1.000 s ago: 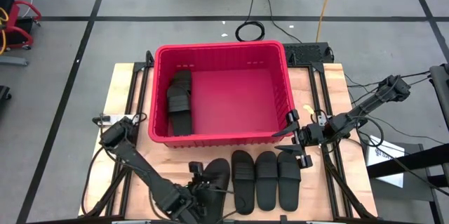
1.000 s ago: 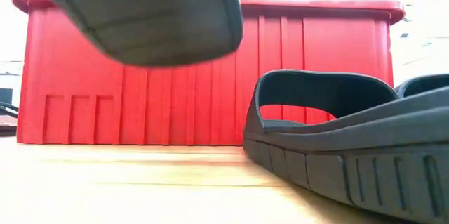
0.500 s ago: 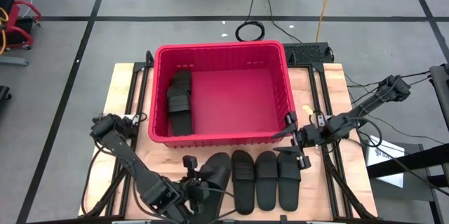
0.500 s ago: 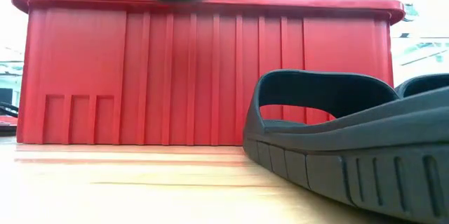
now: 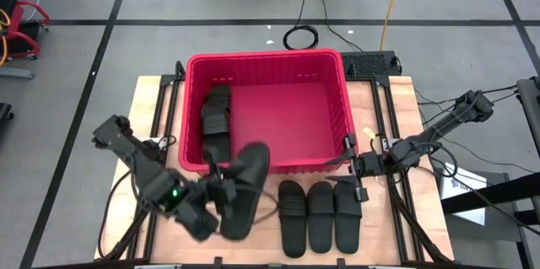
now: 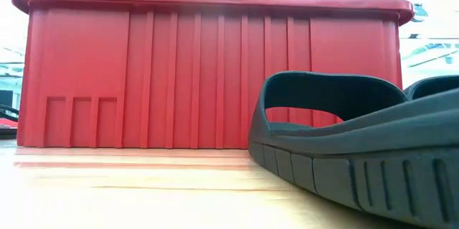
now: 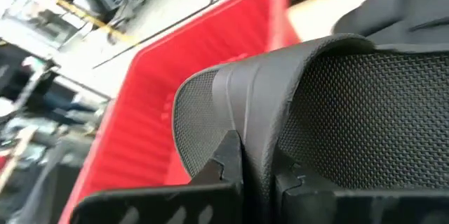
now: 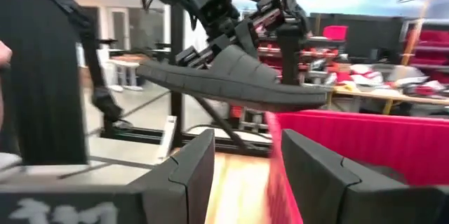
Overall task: Pick and place slides into bin
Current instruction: Put the black slide into the red bin
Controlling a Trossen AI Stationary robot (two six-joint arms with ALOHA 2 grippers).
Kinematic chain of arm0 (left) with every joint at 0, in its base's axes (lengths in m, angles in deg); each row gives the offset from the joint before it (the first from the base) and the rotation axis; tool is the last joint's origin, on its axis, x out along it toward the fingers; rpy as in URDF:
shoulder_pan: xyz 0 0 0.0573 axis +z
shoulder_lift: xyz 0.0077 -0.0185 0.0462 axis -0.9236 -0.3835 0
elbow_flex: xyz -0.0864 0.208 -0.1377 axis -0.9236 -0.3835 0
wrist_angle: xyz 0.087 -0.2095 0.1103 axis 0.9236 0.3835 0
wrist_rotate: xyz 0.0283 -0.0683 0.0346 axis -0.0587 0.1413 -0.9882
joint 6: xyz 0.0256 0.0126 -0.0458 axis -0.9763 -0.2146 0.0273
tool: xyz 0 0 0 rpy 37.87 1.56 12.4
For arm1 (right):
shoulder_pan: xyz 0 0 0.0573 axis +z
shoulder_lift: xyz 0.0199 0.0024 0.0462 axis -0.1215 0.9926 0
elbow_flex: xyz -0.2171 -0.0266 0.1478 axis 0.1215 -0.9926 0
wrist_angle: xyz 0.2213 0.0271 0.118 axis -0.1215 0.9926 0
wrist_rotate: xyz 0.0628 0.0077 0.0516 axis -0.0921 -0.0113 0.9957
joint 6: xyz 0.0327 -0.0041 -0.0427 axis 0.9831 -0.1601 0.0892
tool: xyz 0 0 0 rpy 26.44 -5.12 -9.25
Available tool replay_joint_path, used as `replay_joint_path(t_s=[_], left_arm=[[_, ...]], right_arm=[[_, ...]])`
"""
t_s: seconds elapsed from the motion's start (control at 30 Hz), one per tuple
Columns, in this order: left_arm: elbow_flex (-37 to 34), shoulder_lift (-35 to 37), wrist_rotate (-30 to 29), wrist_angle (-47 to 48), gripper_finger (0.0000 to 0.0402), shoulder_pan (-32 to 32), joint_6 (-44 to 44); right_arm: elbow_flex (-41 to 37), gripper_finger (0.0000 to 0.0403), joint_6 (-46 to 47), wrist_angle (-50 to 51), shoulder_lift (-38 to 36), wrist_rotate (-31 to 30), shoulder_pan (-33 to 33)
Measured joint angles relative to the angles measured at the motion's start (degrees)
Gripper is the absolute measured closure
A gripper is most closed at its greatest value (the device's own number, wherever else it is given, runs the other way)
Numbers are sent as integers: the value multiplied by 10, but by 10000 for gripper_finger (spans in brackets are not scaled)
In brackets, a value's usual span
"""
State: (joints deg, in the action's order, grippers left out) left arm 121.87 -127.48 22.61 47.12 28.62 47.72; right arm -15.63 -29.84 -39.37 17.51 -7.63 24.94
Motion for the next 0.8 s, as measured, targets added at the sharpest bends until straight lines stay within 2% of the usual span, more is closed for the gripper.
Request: replay_joint_path(t_s=[0.27,0.47,0.63,0.8], left_arm=[[0,38,-11,80,390,100,-20],[-24,68,-22,70,396,161,-59],[-118,125,-14,-30,387,217,-122],[-253,200,75,-221,398,280,-238]], right_arm=[[0,248,-77,-6,0,-95,-19],[0,248,-83,24,-14,-93,-75],[0,248,-87,65,-43,-91,-132],[0,248,-109,72,-66,-87,-179]])
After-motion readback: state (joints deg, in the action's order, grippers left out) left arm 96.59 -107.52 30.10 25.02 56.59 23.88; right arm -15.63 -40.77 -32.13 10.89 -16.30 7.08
